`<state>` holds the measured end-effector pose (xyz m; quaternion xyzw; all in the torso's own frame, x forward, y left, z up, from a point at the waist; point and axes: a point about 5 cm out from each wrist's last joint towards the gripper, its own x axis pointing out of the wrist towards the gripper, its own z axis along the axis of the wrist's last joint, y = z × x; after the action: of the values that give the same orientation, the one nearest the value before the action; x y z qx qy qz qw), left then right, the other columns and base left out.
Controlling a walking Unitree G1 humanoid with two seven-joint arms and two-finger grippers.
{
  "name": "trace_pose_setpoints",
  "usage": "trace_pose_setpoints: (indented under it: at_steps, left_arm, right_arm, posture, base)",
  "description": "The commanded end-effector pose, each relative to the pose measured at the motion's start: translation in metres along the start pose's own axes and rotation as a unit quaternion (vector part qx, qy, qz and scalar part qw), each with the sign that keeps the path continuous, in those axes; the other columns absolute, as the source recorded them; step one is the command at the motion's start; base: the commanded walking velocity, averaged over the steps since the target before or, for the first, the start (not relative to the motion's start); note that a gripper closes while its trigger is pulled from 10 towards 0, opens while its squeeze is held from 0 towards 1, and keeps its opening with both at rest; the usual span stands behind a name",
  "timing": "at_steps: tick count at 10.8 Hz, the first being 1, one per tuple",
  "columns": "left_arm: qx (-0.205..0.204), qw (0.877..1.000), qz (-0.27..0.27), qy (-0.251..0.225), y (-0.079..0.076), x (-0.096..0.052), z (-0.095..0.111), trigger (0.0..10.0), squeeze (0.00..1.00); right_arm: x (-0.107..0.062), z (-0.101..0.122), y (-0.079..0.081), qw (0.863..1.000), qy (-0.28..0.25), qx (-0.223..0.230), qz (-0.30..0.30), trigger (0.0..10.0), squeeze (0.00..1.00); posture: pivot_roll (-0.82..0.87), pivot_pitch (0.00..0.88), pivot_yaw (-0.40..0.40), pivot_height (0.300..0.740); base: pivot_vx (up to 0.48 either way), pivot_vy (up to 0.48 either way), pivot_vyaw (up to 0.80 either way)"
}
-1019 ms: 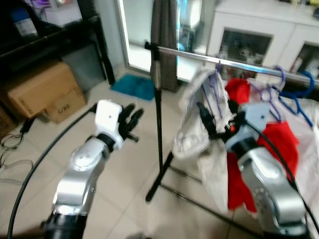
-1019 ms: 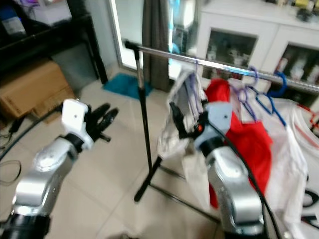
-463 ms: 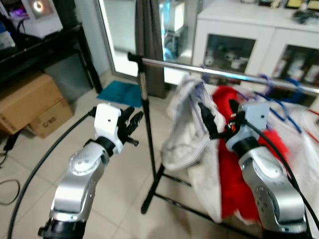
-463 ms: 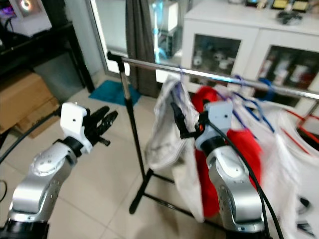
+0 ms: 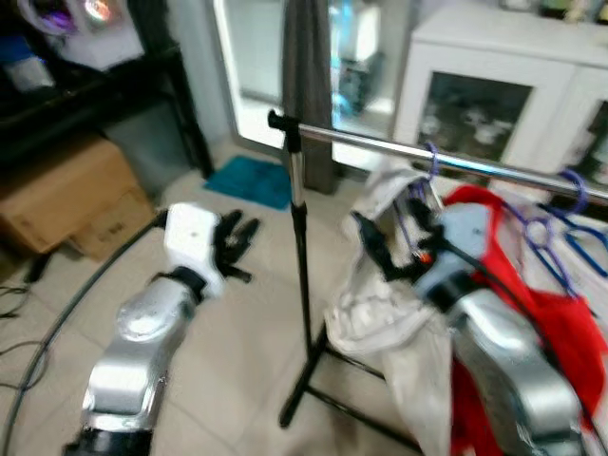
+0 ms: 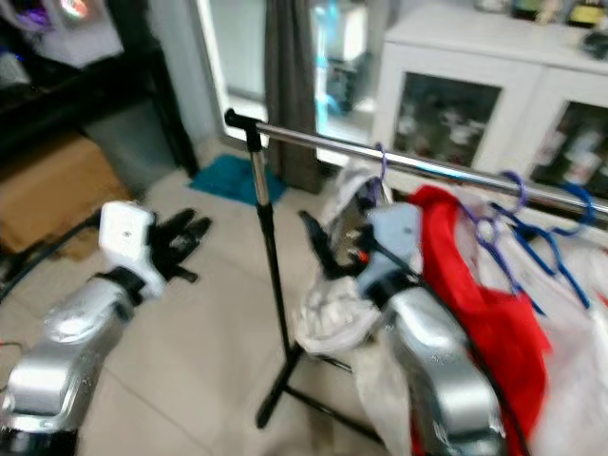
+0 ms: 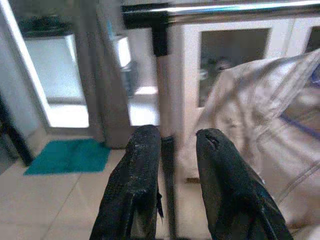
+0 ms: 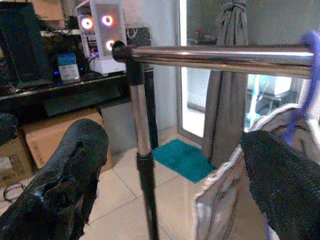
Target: Hang hanger
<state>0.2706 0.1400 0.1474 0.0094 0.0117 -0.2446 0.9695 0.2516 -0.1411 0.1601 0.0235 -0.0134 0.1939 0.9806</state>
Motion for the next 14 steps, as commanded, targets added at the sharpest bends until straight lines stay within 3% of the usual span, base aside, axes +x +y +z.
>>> trace_pose_setpoints:
  at_steps: [1, 2, 3, 4, 5, 6, 7, 12, 14]
  left_arm:
    - [0.011, 1.000, -0.004, 0.003, 0.006, -0.004, 0.003, 10.0, 0.00]
    - [0.015, 1.000, -0.022, 0.009, 0.005, -0.004, 0.003, 10.0, 0.00]
    - [0.018, 0.997, -0.077, 0.023, 0.000, -0.007, 0.001, 10.0, 0.00]
    - [0.020, 0.994, -0.105, 0.028, -0.002, -0.008, 0.001, 10.0, 0.00]
    - [0.025, 0.988, -0.149, 0.040, -0.005, -0.012, 0.001, 10.0, 0.00]
    - [0.021, 0.976, -0.211, 0.053, -0.009, -0.018, 0.003, 10.0, 0.00]
    - [0.020, 0.970, -0.235, 0.057, -0.009, -0.019, 0.005, 10.0, 0.00]
    - [0.017, 0.953, -0.292, 0.076, -0.009, -0.024, 0.006, 10.0, 0.00]
    - [0.013, 0.951, -0.298, 0.079, -0.008, -0.027, 0.006, 10.0, 0.00]
  right_arm:
    - [-0.002, 0.008, 0.004, 1.000, -0.016, 0.005, 0.015, 10.0, 1.00]
    - [-0.004, 0.009, 0.002, 1.000, -0.012, 0.001, 0.009, 10.0, 1.00]
    - [-0.005, 0.007, -0.001, 1.000, 0.004, -0.007, -0.003, 10.0, 0.89]
    - [-0.006, 0.006, -0.002, 1.000, 0.011, -0.004, -0.008, 10.0, 0.89]
    - [-0.008, 0.003, -0.005, 0.999, 0.028, -0.012, -0.016, 10.0, 0.37]
    - [-0.014, 0.003, -0.010, 0.998, 0.054, -0.021, -0.038, 10.0, 0.19]
    - [-0.017, 0.003, -0.012, 0.996, 0.067, -0.024, -0.046, 10.0, 0.00]
    - [-0.011, 0.003, -0.019, 0.987, 0.092, -0.039, -0.128, 10.0, 0.00]
    - [-0.006, 0.006, -0.029, 0.974, 0.089, -0.034, -0.205, 10.0, 0.00]
  posture:
    - [-0.07, 0.000, 0.039, 0.740]
    - [-0.07, 0.000, 0.040, 0.740]
    - [-0.08, 0.000, 0.041, 0.740]
    - [-0.08, 0.000, 0.040, 0.740]
    - [-0.08, 0.000, 0.039, 0.740]
    - [-0.08, 0.000, 0.041, 0.740]
    - [-0.09, 0.000, 0.044, 0.740]
    - [-0.09, 0.000, 0.053, 0.740]
    - [-0.08, 0.000, 0.046, 0.740]
  base:
    - [0.000, 0.000, 0.00]
    - [0.000, 0.000, 0.00]
    - [0.000, 0.000, 0.00]
    - [0.000, 0.000, 0.00]
    - [0.000, 0.000, 0.00]
    - [0.000, 0.000, 0.00]
    - [0.000, 0.000, 0.00]
    - [0.000, 0.000, 0.00]
    - [0.000, 0.000, 0.00]
